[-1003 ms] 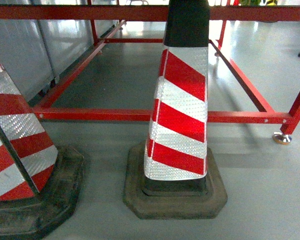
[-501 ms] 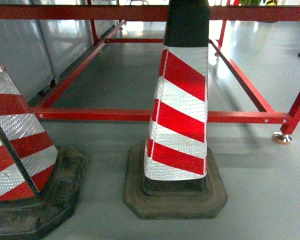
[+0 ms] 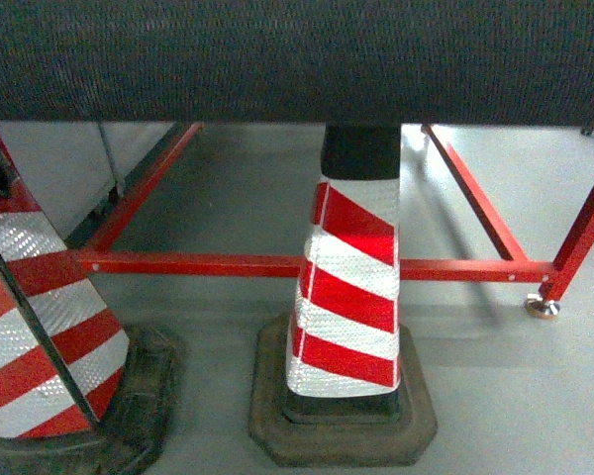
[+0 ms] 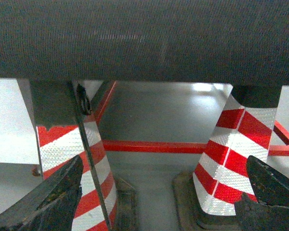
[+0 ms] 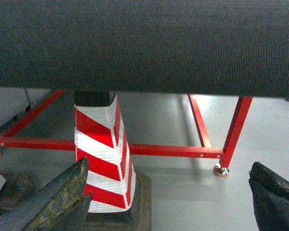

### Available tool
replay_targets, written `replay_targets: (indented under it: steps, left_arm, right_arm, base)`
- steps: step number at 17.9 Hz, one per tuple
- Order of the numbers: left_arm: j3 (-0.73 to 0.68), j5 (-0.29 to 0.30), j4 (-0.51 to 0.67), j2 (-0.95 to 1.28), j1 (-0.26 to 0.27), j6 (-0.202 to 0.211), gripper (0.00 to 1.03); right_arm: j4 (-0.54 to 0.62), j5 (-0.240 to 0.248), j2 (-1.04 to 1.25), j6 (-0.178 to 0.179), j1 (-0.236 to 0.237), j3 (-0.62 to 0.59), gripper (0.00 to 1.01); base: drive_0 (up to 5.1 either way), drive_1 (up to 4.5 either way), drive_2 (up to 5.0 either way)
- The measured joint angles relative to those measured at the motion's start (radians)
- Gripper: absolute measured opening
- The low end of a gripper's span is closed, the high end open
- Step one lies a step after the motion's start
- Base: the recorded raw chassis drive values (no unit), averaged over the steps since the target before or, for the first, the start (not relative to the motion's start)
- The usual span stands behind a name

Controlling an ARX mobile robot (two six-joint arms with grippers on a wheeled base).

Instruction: Place box next to blue box on left shelf

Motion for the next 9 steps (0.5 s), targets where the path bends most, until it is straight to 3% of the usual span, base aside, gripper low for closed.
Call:
replay_targets:
  steps: [9]
  left_arm:
    - [0.000,0.002,-0.001,0.000,0.000,0.001,0.98]
  right_arm:
    - [0.001,0.001,0.000,0.000,0.000,0.000,0.98]
  base:
    - [0.0,0.00,0.0]
